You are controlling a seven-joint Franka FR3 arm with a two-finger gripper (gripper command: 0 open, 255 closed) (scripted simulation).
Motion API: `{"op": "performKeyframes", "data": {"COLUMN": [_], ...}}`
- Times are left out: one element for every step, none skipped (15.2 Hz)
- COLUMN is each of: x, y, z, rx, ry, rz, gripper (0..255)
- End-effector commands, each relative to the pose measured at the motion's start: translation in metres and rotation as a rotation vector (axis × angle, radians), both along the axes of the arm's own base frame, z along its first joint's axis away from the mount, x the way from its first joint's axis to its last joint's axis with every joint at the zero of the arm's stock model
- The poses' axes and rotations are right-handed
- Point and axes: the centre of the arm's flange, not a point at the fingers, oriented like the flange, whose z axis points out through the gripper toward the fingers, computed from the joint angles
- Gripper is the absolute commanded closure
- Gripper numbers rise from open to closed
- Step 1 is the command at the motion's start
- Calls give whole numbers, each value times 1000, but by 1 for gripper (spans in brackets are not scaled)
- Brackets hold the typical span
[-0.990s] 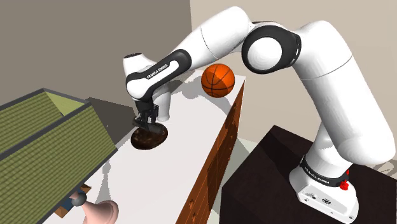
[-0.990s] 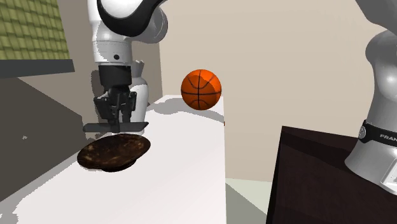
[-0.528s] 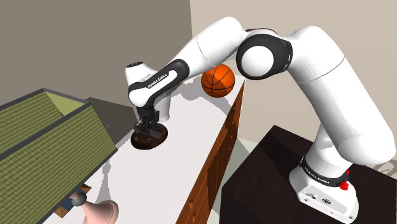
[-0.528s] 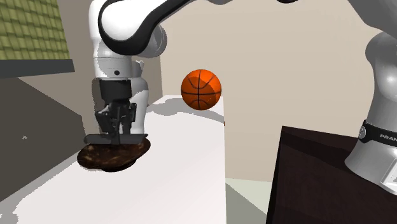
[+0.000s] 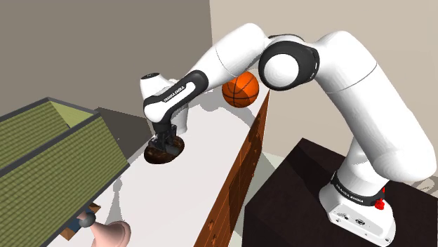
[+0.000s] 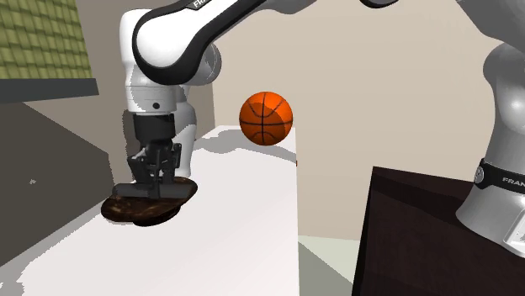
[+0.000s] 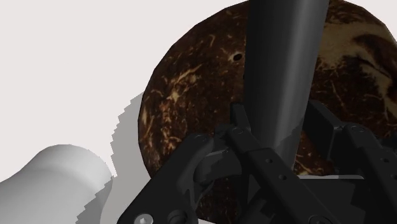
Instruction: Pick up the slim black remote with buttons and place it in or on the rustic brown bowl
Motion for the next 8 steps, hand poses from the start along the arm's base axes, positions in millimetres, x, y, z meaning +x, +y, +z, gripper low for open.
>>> {"op": "performKeyframes", "data": {"x": [0, 0, 0, 0, 0, 0, 0, 0], "y": [0, 0, 0, 0, 0, 0, 0, 0], "z": [0, 0, 0, 0, 0, 0, 0, 0], "rx": [0, 0, 0, 0, 0, 0, 0, 0], "ry": [1, 1, 1, 1, 1, 1, 1, 1], "rz": [0, 0, 0, 0, 0, 0, 0, 0], "gripper": [255, 255, 0, 0, 0, 0, 0, 0]}}
